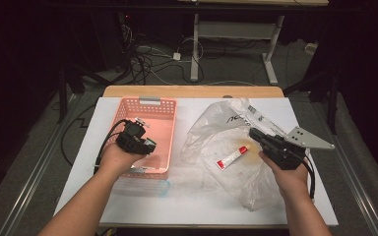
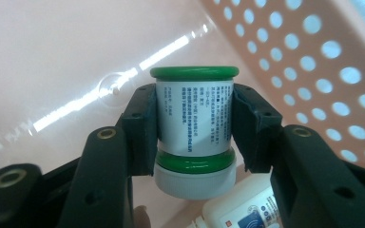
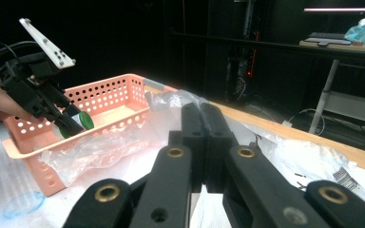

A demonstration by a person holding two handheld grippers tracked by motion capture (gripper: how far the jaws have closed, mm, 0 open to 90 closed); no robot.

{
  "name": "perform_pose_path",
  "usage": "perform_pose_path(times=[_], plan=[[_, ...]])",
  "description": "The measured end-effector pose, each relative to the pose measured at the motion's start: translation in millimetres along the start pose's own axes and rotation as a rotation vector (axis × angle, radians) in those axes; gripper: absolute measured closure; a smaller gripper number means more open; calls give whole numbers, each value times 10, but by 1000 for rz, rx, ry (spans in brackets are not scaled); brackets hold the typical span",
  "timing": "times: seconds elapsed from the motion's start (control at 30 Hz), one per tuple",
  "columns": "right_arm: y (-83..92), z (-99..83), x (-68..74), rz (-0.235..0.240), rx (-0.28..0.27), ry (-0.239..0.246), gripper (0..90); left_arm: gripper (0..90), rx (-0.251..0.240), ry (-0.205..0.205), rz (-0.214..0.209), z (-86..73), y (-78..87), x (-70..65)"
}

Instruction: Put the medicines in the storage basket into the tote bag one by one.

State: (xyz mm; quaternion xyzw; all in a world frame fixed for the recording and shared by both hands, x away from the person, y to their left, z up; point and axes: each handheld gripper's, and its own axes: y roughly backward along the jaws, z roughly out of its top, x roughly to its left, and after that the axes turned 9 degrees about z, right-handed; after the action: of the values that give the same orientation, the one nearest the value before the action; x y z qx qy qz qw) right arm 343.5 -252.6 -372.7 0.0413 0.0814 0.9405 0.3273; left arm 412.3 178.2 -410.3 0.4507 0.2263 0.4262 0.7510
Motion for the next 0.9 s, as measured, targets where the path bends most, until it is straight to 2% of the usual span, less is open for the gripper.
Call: perform_pose_path(times=[0.07, 0.2, 0.33, 0.57, 0.63, 0.73, 0.9], plan=[[0, 1, 6, 1, 2, -2, 900, 540, -36, -2, -3, -23, 35, -6], [1, 6, 14, 3, -2, -2, 900, 540, -103, 26, -27, -81, 108, -18], [-2, 8, 22, 2, -2, -2, 900, 540, -165, 34, -38, -143, 161, -81], [-9, 7, 34, 6, 0, 5, 900, 540, -264, 20, -18, -240, 232, -208], [-8, 7, 35, 6, 0, 5, 900, 540, -287, 1, -4, -266, 253, -236], [-7, 7, 37, 5, 0, 6, 900, 541, -325, 10, -17, -308, 285, -275], [-11, 4, 40, 7, 3, 4, 900, 540, -368, 2, -32, -376, 353, -355]])
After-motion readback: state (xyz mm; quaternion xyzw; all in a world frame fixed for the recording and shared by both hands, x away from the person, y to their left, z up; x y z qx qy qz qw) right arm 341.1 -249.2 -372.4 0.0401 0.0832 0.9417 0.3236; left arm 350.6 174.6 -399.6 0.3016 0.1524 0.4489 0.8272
